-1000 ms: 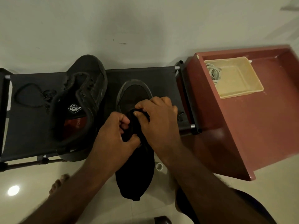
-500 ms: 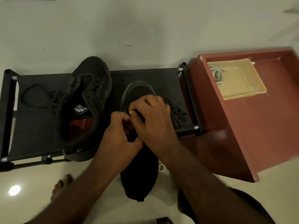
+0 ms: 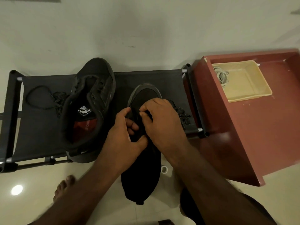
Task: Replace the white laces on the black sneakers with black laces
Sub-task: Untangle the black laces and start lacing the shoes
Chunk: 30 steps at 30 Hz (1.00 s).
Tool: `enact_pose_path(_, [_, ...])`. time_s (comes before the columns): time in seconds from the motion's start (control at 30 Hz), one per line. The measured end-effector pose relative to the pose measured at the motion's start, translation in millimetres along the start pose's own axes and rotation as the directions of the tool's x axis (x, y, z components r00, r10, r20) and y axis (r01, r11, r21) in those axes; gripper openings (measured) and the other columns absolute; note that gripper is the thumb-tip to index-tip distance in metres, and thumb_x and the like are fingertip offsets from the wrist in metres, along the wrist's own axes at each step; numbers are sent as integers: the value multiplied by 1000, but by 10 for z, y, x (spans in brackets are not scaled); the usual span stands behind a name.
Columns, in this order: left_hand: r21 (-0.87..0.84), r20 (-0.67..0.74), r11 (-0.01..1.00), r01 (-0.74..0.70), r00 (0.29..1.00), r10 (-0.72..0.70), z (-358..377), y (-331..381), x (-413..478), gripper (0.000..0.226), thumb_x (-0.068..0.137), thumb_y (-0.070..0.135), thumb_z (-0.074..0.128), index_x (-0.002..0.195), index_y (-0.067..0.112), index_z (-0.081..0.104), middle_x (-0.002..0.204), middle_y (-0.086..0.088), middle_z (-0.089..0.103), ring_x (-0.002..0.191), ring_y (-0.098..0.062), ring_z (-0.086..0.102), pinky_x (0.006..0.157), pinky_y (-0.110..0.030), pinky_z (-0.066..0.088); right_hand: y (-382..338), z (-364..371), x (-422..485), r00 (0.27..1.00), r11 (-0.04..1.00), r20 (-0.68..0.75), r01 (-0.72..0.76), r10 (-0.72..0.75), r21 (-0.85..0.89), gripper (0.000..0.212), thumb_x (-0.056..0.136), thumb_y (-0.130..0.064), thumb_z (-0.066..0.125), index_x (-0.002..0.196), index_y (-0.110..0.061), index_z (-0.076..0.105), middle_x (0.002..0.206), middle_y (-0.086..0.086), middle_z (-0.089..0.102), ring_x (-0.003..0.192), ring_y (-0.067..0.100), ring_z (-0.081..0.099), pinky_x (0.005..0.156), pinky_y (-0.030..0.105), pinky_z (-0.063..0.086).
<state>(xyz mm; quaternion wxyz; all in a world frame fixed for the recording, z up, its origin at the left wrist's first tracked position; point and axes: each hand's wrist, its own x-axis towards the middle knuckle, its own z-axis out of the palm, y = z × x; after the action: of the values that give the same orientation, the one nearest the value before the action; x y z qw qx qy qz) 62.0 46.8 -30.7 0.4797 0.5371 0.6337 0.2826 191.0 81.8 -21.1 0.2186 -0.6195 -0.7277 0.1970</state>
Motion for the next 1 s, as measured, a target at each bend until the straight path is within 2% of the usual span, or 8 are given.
enact_pose_path(0.17, [17, -7, 1000, -11, 1000, 11, 13, -6, -9, 90, 76, 18, 79, 150, 27, 27, 95, 11, 54, 85, -4, 54, 71, -14, 43, -4, 40, 8, 1000, 1000, -12, -3, 3, -7, 9, 95, -8, 57, 92, -12, 65, 94, 4, 61, 89, 16, 47, 77, 35, 45])
enact_pose_path(0.23, [19, -7, 1000, -9, 1000, 9, 12, 1, -14, 90, 77, 18, 79, 149, 27, 27, 95, 11, 55, 84, -2, 54, 69, -12, 44, -16, -11, -8, 999, 999, 27, -23, 22, 43, 7, 93, -11, 61, 99, -14, 64, 99, 1, 62, 96, 16, 49, 83, 34, 45])
enact_pose_path(0.3, [-1, -6, 1000, -13, 1000, 13, 16, 3, -12, 88, 76, 18, 79, 148, 27, 29, 94, 11, 55, 83, 1, 53, 70, -8, 44, -5, -101, -36, 993, 990, 95, -81, 71, 112, 23, 90, -15, 65, 113, -18, 61, 111, -4, 61, 109, 13, 49, 94, 30, 44])
enact_pose_path(0.37, [-19, -7, 1000, -4, 1000, 4, 13, -4, -6, 88, 76, 17, 79, 148, 27, 29, 94, 10, 55, 83, 1, 53, 71, -8, 44, 35, -169, -60, 988, 987, 101, -128, 118, 100, 30, 87, -18, 66, 116, -23, 58, 114, -9, 57, 112, 11, 47, 98, 36, 45])
enact_pose_path(0.43, [-26, -3, 1000, 10, 1000, -10, 11, -4, -4, 89, 76, 16, 78, 149, 27, 29, 94, 11, 54, 83, -1, 52, 72, -12, 43, 69, -188, -69, 985, 985, 55, -165, 163, 48, 21, 85, -22, 67, 104, -26, 58, 106, -11, 54, 106, 10, 48, 93, 39, 47])
enact_pose_path(0.57, [-21, 12, 1000, 20, 1000, -20, 5, 20, -1, 89, 77, 16, 76, 151, 26, 27, 94, 10, 54, 85, -4, 53, 74, -15, 42, 69, -152, -50, 974, 975, 29, -223, 224, -10, 7, 89, -22, 66, 86, -22, 59, 93, -8, 54, 94, 11, 50, 80, 32, 48])
enact_pose_path(0.77, [-10, 40, 999, 32, 999, -32, -21, 28, 1, 90, 78, 14, 76, 151, 28, 26, 95, 9, 54, 82, -4, 53, 69, -11, 44, 56, -116, -19, 988, 989, 46, -150, 150, 7, 10, 94, -15, 64, 85, -19, 60, 91, -4, 55, 88, 14, 54, 78, 33, 49])
enact_pose_path(1.0, [-10, 41, 999, 44, 998, -44, -29, 20, -9, 91, 78, 16, 76, 152, 29, 25, 96, 10, 54, 84, -4, 53, 71, -14, 43, 48, -73, -23, 990, 990, 19, -139, 138, 38, 8, 93, -14, 67, 85, -14, 65, 90, -1, 58, 84, 15, 57, 77, 39, 51])
